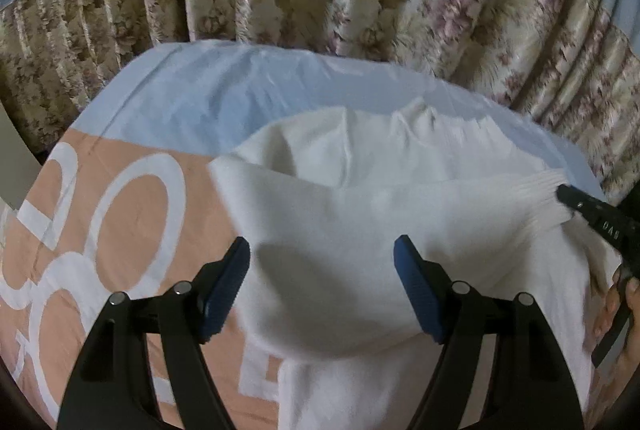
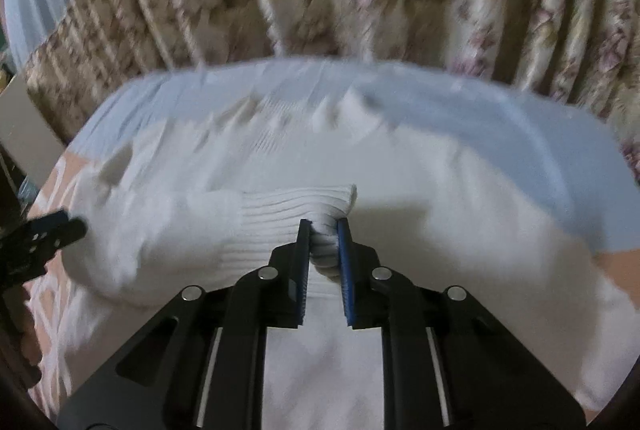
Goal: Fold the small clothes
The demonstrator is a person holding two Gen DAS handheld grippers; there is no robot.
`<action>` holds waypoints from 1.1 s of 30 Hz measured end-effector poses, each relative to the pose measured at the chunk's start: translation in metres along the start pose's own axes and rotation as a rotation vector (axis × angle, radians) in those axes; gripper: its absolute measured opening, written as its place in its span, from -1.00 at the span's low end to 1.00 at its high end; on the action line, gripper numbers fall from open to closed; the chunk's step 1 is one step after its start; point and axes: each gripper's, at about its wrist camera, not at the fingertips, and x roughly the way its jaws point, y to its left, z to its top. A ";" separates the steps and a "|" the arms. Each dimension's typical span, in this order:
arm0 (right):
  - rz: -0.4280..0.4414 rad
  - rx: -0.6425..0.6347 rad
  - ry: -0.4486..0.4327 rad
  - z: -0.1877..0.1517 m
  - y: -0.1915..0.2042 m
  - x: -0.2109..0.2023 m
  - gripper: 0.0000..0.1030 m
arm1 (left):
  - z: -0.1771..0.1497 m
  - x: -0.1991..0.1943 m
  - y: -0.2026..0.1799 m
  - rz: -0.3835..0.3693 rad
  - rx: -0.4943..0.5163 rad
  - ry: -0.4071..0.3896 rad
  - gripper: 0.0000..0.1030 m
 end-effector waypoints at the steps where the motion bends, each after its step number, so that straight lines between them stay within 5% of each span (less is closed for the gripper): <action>1: -0.027 0.006 -0.025 0.006 -0.007 -0.001 -0.73 | 0.003 0.000 0.001 0.004 -0.004 -0.003 0.46; 4: -0.095 0.062 -0.049 0.015 -0.037 -0.002 -0.73 | 0.008 0.006 0.004 0.017 -0.005 0.001 0.46; 12: -0.136 0.220 0.091 -0.015 -0.098 0.011 -0.70 | 0.011 0.057 0.003 0.155 0.076 0.082 0.46; 17: -0.183 0.196 0.080 -0.018 -0.099 -0.001 -0.50 | 0.011 0.051 0.008 0.145 0.070 0.072 0.46; 22: -0.160 0.177 0.027 -0.020 -0.095 -0.021 -0.44 | 0.008 0.022 -0.009 0.053 0.073 0.035 0.46; 27: -0.138 0.126 0.066 -0.028 -0.081 -0.002 -0.43 | 0.002 -0.002 -0.033 0.003 0.082 0.018 0.76; 30: -0.129 0.138 0.062 -0.032 -0.085 0.002 -0.30 | -0.002 -0.013 -0.048 -0.001 0.107 0.015 0.84; 33: -0.079 0.147 0.018 -0.031 -0.088 -0.018 0.06 | -0.002 -0.024 -0.061 -0.008 0.127 0.003 0.89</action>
